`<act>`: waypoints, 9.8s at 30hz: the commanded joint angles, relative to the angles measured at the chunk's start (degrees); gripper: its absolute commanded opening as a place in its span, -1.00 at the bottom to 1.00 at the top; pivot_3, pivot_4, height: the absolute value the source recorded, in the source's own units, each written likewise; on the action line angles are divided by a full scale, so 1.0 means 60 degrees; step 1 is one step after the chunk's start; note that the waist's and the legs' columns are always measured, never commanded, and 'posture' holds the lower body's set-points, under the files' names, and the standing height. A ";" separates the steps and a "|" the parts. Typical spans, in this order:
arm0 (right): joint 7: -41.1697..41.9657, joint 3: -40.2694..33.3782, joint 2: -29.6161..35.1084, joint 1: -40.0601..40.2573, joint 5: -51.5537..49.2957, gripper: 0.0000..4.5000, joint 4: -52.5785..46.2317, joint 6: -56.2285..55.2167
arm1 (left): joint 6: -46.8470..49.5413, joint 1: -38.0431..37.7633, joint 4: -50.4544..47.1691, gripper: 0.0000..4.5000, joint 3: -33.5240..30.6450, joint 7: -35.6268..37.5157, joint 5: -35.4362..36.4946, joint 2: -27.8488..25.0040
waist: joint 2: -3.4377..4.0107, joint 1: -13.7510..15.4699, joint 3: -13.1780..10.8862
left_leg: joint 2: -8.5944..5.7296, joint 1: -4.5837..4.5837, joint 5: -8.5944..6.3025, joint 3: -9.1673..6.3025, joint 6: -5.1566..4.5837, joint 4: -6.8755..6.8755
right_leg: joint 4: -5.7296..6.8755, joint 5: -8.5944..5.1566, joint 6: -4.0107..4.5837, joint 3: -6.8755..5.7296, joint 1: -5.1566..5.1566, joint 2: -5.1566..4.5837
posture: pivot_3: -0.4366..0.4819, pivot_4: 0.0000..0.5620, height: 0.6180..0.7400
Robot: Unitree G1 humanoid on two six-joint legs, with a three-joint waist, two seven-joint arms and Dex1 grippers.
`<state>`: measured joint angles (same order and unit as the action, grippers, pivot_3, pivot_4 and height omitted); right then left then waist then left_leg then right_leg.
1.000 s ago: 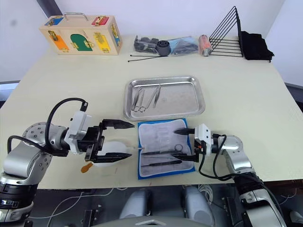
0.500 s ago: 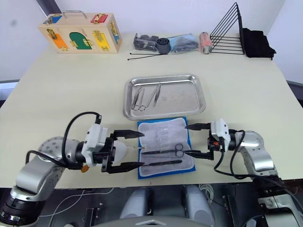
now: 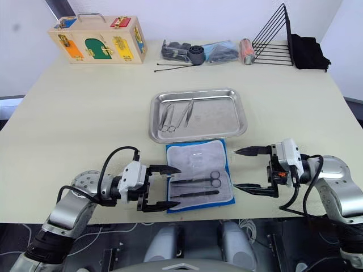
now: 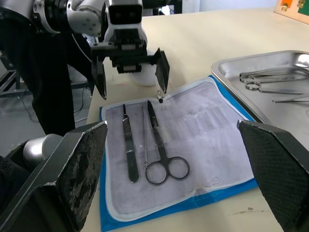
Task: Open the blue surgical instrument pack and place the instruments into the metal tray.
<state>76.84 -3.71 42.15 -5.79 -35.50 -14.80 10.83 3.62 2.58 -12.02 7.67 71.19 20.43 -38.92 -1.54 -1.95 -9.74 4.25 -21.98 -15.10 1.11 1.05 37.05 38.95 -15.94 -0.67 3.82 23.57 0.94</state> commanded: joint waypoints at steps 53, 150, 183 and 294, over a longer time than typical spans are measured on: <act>0.0192 -0.0830 0.1160 -0.0442 -0.0778 1.00 -0.1086 0.1144 | -0.0596 0.0804 0.3412 1.00 0.1613 0.0059 -0.1823 0.0371 | 0.0303 0.0155 0.0274 | -0.0014 0.0052 0.0001 0.0019 -0.0006 0.0045 | -0.0002 0.0017 -0.0086 0.0055 -0.0056 0.0018 | -0.05 -0.47 1.00; -0.0871 0.3947 0.1667 -0.3683 0.4835 -0.96 -0.1017 0.2956 | 0.0550 0.0487 0.3071 1.00 0.1850 -0.0151 -0.1548 0.0553 | 0.0324 -0.0013 0.0454 | -0.0010 0.0058 0.0000 0.0018 -0.0008 0.0027 | -0.0015 0.0009 -0.0082 0.0063 -0.0050 0.0025 | -0.05 -0.47 1.00; -0.6059 0.2412 -0.2972 -0.6274 0.4480 -0.96 0.2404 0.6398 | 0.0931 0.0625 0.3197 1.00 0.1922 -0.0271 -0.1707 0.0610 | 0.0352 -0.0017 0.0469 | -0.0013 0.0052 0.0000 0.0024 -0.0010 0.0022 | -0.0014 0.0012 -0.0080 0.0074 -0.0050 0.0023 | -0.05 -0.47 1.00; -0.0897 0.4416 -0.1730 -0.3086 0.5159 0.87 0.3381 -0.0682 | 0.0479 0.0836 0.3549 1.00 0.1982 -0.0135 -0.1847 0.0591 | 0.0339 0.0011 0.0439 | -0.0027 0.0051 -0.0002 0.0024 -0.0013 0.0002 | -0.0033 0.0006 -0.0082 0.0103 -0.0047 0.0032 | -0.05 -0.47 1.00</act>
<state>70.90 20.94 32.17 -25.36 -5.43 5.13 7.99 2.98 10.04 1.84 16.13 70.82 13.67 -34.63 0.50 -1.88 -7.10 4.09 -21.67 -15.12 1.25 0.97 37.06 38.75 -15.90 -1.16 4.44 23.28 1.14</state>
